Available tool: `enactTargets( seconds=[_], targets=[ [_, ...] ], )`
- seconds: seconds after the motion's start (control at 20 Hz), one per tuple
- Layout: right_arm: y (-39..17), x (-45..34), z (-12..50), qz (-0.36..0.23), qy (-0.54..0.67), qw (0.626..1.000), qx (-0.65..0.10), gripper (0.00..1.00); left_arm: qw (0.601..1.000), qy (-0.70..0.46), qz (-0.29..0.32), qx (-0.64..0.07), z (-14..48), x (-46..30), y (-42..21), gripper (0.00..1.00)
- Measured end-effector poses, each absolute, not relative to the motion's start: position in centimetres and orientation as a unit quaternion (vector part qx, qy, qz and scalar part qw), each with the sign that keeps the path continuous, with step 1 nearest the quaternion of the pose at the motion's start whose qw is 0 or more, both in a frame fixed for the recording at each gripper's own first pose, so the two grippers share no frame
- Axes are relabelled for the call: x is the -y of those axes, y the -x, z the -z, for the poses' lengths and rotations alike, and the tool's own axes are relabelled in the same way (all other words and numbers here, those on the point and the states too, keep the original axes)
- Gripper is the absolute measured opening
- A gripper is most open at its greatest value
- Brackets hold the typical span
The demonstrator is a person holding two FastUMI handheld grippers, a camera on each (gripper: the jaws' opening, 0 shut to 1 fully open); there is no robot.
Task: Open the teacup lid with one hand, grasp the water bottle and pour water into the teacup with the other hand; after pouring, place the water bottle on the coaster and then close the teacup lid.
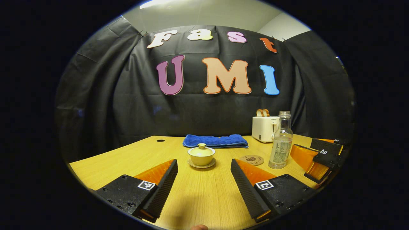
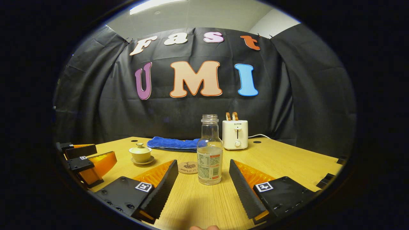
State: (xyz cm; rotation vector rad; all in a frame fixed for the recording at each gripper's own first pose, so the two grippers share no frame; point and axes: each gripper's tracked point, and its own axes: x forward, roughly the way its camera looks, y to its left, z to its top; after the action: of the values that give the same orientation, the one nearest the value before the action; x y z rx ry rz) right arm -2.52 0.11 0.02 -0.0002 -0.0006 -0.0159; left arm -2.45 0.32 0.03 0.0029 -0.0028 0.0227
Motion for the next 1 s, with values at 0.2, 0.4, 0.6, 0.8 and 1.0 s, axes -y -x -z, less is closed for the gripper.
enactTargets(
  seconds=[0.2,0.4,0.6,0.8,1.0],
  targets=[
    [2.6,-0.3,0.0,0.002,0.0,1.0,-0.001,0.99,1.0,-0.007,-0.009,-0.002,0.1,-1.1,0.4,0.96],
    [2.4,0.1,0.0,0.004,0.0,1.0,-0.001,0.99,1.0,-0.012,-0.018,-0.013,0.4,-2.4,-3.6,0.96],
    [1.8,1.3,-0.1,0.015,0.001,1.0,0.0,0.99,0.999,-0.018,-0.011,-0.037,1.4,-2.5,-7.9,0.96],
    [1.1,2.9,0.0,0.03,0.001,1.0,0.0,0.99,0.999,-0.006,0.0,-0.047,1.3,-1.8,-12.1,0.96],
    [0.6,4.4,-0.2,0.043,0.001,0.999,0.001,0.99,0.999,-0.021,-0.001,-0.046,0.9,-2.0,-15.1,0.96]
  ],
)
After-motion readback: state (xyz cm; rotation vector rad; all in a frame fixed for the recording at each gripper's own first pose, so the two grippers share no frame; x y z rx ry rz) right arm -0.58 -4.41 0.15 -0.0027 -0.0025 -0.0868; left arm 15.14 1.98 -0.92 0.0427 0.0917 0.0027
